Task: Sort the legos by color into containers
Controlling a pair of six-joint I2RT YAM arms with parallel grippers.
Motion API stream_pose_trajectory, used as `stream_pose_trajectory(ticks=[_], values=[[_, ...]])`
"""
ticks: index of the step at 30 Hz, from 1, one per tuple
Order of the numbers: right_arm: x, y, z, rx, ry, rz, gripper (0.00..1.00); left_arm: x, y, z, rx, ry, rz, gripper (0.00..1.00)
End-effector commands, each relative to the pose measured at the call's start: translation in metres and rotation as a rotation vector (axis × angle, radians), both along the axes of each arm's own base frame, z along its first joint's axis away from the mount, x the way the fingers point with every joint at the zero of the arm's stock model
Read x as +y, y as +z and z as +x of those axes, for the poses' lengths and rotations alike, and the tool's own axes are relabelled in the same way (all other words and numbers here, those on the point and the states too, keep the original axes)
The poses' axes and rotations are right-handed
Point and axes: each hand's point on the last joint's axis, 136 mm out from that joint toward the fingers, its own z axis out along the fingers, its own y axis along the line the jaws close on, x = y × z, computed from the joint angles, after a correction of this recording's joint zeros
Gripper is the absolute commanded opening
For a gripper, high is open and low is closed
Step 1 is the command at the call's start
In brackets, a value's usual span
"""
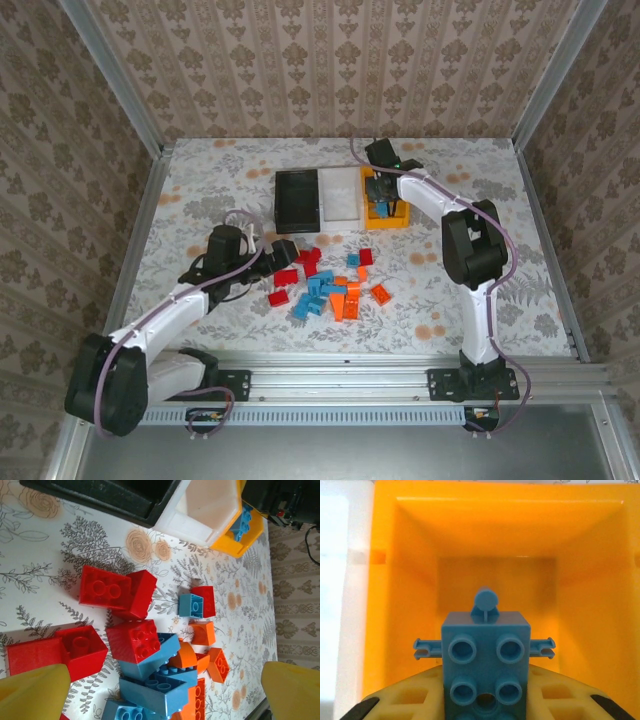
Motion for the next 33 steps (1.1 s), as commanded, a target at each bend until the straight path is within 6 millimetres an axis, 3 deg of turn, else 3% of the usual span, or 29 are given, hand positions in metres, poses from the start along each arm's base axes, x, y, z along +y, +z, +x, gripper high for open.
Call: stream_pose_trajectory(ticks=[1, 6, 12, 15, 16, 18, 20, 23, 26, 30, 33], values=[[0.003, 0.0, 0.005, 0.02, 0.024, 0.012, 0.35, 0.001, 0.013, -0.001, -0.034, -0.009, 0.0, 1.0], [0.009, 0.004, 0.004, 0.023, 0.037, 0.044, 0.49, 0.004, 0.015, -0.005, -0.034, -0.012, 0.007, 1.0], [0.009, 0.049, -0.007, -0.064, 0.027, 0.075, 0.53, 0.01, 0.022, -0.011, -0.047, -0.005, 0.021, 1.0], [0.014, 0.082, -0.039, -0.132, 0.027, 0.054, 0.52, 0.02, 0.022, -0.015, -0.049, 0.024, 0.055, 1.0], [0.022, 0.095, -0.052, -0.177, 0.028, 0.067, 0.52, 0.026, 0.018, -0.017, -0.04, 0.042, 0.077, 1.0], [0.045, 0.101, -0.091, -0.199, 0.06, 0.099, 0.52, 0.041, 0.008, -0.021, -0.012, 0.094, 0.128, 1.0], [0.074, 0.091, -0.131, -0.194, 0.106, 0.11, 0.55, 0.055, -0.006, -0.027, 0.035, 0.144, 0.172, 1.0], [0.115, 0.058, -0.188, -0.138, 0.168, 0.144, 0.6, 0.07, -0.028, -0.038, 0.1, 0.199, 0.204, 1.0], [0.15, 0.034, -0.224, -0.094, 0.237, 0.174, 0.65, 0.075, -0.042, -0.046, 0.135, 0.216, 0.206, 1.0], [0.185, 0.017, -0.243, -0.044, 0.337, 0.134, 0.71, 0.075, -0.049, -0.051, 0.154, 0.218, 0.189, 1.0], [0.196, 0.007, -0.247, -0.023, 0.351, 0.112, 0.73, 0.073, -0.045, -0.051, 0.149, 0.213, 0.173, 1.0]])
